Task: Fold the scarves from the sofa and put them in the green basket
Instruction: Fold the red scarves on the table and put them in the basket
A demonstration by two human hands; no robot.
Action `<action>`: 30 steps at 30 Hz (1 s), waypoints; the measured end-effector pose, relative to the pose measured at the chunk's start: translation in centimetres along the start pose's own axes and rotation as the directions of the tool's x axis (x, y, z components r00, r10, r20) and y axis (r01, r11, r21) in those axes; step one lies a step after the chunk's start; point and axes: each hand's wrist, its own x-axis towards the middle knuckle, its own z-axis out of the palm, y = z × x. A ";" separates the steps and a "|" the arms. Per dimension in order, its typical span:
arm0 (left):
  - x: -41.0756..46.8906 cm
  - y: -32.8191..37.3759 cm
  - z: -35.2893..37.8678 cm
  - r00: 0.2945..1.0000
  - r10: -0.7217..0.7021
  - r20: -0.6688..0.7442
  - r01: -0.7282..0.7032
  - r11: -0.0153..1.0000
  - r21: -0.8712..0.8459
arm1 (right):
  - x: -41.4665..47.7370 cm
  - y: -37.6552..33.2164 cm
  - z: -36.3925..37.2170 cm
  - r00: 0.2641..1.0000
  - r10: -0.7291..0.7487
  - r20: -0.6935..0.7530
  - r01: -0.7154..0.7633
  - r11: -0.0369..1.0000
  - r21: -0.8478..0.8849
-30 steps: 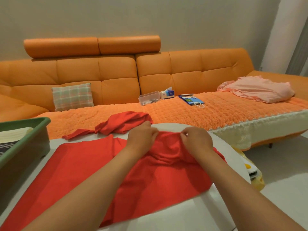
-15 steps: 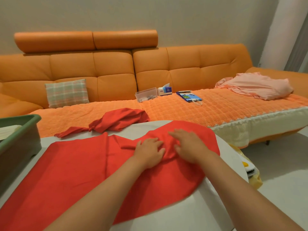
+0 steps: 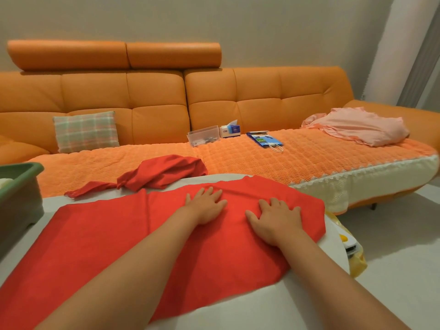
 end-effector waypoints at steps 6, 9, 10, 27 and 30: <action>1.8 0.0 1.2 0.975 0.085 -0.205 -0.091 0.996 -0.021 | 1.3 0.4 0.4 0.997 0.011 0.071 -0.013 0.999 0.037; 0.5 0.5 1.2 0.854 0.039 -0.519 -0.046 0.999 0.000 | 1.5 0.2 0.5 0.998 -0.013 0.068 0.008 0.998 0.064; -0.2 0.7 1.1 0.832 0.040 -0.553 -0.033 0.999 0.022 | 1.4 0.1 0.6 0.998 -0.028 0.050 0.024 0.997 0.070; -20.0 -13.7 -0.6 0.874 -0.214 -0.436 0.284 0.953 0.101 | -8.8 -14.4 -0.7 0.804 -0.593 -0.030 0.589 0.789 0.175; -23.8 -17.3 0.0 0.837 -0.410 -0.363 0.483 0.865 0.136 | -10.5 -17.4 0.0 0.772 -0.635 0.013 0.621 0.760 0.192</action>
